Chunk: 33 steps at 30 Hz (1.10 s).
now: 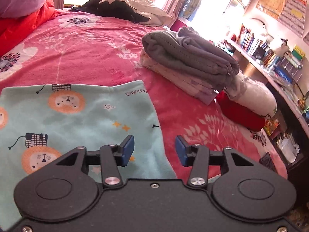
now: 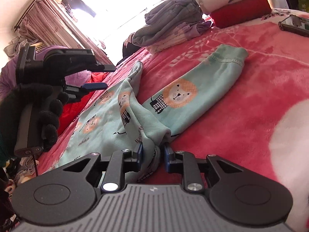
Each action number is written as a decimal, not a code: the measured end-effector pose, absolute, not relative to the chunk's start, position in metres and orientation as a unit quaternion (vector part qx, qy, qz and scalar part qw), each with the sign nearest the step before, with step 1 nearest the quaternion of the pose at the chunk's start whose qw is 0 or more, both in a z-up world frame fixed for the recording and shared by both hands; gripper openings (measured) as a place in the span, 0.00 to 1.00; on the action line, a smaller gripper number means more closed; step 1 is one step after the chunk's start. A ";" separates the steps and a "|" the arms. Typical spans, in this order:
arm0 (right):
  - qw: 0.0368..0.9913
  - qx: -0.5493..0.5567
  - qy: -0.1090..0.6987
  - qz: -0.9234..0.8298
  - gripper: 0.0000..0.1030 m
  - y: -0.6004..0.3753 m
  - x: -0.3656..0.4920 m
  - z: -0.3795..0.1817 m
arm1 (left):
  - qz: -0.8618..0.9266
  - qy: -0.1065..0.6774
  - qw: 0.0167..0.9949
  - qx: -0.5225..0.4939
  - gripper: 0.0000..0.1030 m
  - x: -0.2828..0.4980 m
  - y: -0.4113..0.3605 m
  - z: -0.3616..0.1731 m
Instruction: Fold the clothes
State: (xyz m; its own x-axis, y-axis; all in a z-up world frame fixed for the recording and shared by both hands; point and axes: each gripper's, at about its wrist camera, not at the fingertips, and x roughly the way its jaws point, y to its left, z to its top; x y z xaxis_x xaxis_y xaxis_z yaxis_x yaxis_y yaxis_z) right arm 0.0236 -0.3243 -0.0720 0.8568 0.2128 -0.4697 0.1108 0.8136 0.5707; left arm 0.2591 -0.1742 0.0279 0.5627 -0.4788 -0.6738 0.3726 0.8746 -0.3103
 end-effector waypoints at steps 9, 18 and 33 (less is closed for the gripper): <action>0.934 0.256 0.247 0.025 0.23 -0.318 0.018 -0.062 | -0.211 0.413 0.868 0.179 0.06 0.275 -0.260 0.001; 0.978 0.044 0.201 0.045 0.20 -0.266 0.008 -0.037 | -0.216 0.355 0.902 -0.115 0.05 0.267 -0.135 0.016; 0.948 -0.212 0.209 0.114 0.20 -0.191 0.008 -0.049 | -0.183 0.376 0.868 -0.267 0.05 0.270 -0.064 -0.035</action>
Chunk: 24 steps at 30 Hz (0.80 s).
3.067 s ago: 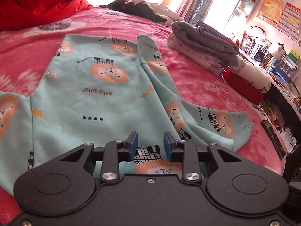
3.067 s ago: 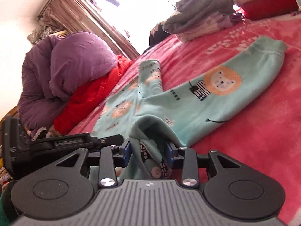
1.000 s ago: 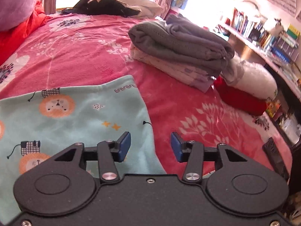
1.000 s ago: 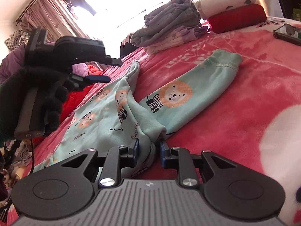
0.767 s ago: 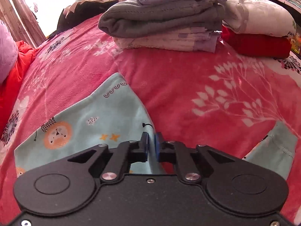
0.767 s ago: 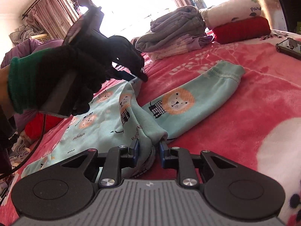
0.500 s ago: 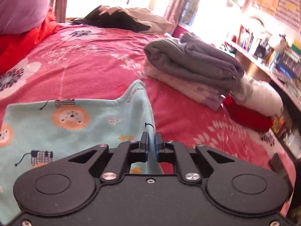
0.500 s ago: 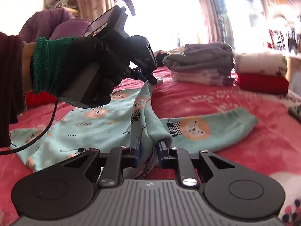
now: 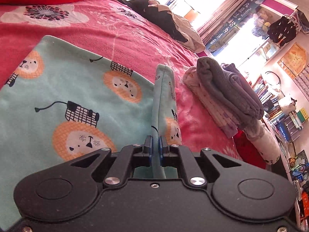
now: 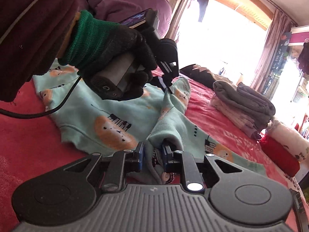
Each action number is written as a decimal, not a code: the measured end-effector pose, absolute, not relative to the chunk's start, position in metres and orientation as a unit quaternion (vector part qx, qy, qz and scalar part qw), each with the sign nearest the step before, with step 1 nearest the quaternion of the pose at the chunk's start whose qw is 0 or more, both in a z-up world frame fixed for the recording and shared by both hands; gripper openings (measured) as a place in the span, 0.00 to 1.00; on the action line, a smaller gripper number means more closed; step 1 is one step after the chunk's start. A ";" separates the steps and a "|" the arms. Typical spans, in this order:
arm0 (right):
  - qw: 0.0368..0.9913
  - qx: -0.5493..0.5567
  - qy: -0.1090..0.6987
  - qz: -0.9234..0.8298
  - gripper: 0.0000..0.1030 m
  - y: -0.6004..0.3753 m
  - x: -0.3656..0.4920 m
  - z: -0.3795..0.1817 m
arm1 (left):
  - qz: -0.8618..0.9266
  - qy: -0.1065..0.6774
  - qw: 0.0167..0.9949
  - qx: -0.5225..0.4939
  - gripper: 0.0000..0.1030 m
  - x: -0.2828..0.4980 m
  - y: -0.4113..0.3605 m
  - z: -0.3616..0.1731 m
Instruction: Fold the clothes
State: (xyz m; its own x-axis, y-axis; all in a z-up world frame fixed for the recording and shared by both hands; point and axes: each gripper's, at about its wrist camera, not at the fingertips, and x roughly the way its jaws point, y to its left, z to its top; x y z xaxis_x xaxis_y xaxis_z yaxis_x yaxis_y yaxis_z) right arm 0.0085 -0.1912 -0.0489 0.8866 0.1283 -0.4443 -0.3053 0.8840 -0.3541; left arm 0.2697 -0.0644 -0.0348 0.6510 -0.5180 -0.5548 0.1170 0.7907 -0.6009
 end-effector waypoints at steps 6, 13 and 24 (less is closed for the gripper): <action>0.945 -0.205 0.213 0.142 0.26 -0.184 0.011 -0.051 | -0.176 0.372 0.875 -0.256 0.05 0.265 -0.060 -0.040; 0.943 -0.185 0.224 0.165 0.61 -0.178 0.009 -0.050 | -0.163 0.351 0.917 -0.094 0.08 0.253 -0.085 -0.016; 0.950 -0.132 0.217 0.184 0.73 -0.184 0.006 -0.044 | -0.325 0.327 0.887 0.021 0.18 0.212 -0.143 0.032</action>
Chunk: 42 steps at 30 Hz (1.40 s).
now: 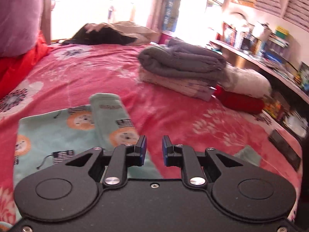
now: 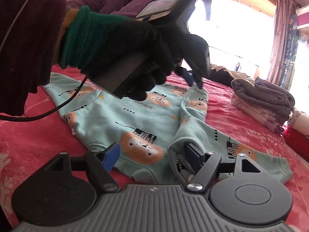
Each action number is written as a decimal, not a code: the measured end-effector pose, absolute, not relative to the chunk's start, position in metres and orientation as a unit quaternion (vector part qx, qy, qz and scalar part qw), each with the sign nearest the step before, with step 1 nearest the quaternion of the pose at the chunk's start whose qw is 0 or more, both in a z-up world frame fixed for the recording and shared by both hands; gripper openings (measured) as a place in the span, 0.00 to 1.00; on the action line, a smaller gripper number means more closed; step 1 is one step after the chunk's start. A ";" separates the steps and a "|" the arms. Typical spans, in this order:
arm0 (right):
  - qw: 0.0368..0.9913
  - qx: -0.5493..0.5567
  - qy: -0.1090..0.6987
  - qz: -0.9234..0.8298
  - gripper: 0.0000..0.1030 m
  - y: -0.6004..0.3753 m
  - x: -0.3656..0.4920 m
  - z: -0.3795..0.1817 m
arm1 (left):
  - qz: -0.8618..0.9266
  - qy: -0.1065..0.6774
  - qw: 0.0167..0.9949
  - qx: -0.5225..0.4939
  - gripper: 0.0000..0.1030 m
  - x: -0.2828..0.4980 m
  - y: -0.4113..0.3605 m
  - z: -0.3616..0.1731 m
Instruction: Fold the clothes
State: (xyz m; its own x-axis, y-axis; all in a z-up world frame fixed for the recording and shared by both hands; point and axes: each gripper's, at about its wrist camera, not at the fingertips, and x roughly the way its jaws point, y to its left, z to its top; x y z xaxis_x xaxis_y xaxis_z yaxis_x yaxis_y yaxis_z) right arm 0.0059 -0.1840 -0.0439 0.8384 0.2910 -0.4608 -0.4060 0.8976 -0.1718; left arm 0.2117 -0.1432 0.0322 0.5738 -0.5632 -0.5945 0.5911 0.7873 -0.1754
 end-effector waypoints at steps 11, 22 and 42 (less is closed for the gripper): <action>0.936 -0.177 0.230 0.197 0.85 -0.169 0.004 -0.064 | -0.485 0.359 0.727 0.326 0.42 0.137 -0.328 -0.014; 0.935 -0.186 0.227 0.197 0.86 -0.166 -0.003 -0.065 | -0.429 0.303 0.763 0.377 0.03 0.126 -0.340 -0.011; 0.944 -0.156 0.217 0.194 0.86 -0.185 -0.020 -0.037 | -0.193 0.208 0.932 -0.226 0.03 0.129 0.047 0.081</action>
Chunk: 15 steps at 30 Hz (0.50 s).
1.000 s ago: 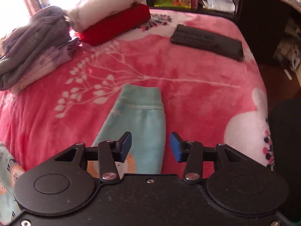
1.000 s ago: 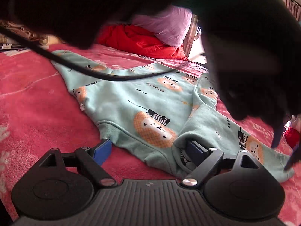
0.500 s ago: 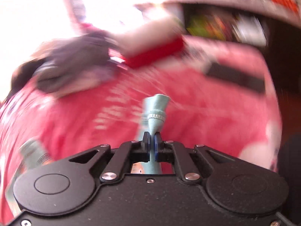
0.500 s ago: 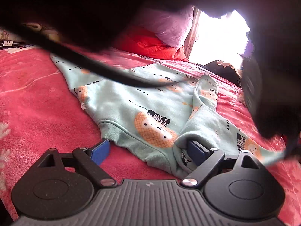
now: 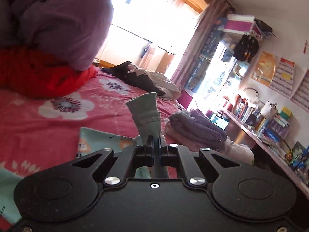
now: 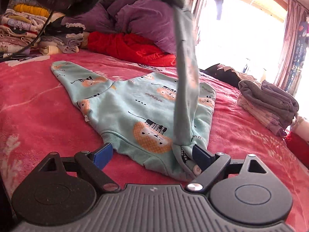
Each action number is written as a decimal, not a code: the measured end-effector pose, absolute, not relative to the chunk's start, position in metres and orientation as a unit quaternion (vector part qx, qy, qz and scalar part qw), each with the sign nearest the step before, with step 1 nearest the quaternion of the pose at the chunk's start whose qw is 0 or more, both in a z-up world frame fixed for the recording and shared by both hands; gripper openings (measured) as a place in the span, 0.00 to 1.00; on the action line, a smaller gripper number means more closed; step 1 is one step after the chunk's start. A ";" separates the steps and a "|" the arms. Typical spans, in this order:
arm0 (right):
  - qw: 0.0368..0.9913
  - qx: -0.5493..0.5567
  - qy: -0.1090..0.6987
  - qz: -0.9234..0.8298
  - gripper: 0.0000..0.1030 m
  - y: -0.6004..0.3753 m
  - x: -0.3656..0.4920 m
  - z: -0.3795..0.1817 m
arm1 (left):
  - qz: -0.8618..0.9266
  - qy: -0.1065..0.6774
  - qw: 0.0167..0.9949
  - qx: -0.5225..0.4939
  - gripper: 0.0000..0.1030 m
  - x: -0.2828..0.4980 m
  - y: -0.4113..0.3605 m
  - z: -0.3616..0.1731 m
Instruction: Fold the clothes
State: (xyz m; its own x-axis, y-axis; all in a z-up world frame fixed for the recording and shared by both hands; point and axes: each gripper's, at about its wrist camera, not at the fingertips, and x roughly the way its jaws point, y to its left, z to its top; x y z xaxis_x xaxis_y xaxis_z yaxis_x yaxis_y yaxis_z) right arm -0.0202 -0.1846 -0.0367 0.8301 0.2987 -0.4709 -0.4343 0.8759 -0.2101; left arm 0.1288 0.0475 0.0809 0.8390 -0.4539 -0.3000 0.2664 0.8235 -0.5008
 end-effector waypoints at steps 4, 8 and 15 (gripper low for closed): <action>0.949 -0.132 0.209 0.196 0.86 -0.199 -0.031 -0.023 | -0.174 0.217 0.912 -0.302 0.03 0.119 0.088 0.044; 0.959 -0.116 0.185 0.182 0.86 -0.208 -0.029 -0.016 | -0.158 0.243 0.895 -0.340 0.03 0.103 0.105 0.009; 0.955 -0.132 0.182 0.194 0.86 -0.193 0.000 -0.028 | -0.104 0.279 0.868 -0.398 0.03 0.090 0.134 -0.032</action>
State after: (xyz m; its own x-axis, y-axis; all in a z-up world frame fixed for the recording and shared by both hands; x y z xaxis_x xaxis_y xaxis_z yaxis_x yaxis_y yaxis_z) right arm -0.0003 -0.1926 -0.0281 0.8584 0.3231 -0.3985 -0.4190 0.8897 -0.1814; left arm 0.0902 0.1341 -0.0322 0.8231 -0.4029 -0.4003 -0.0407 0.6612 -0.7491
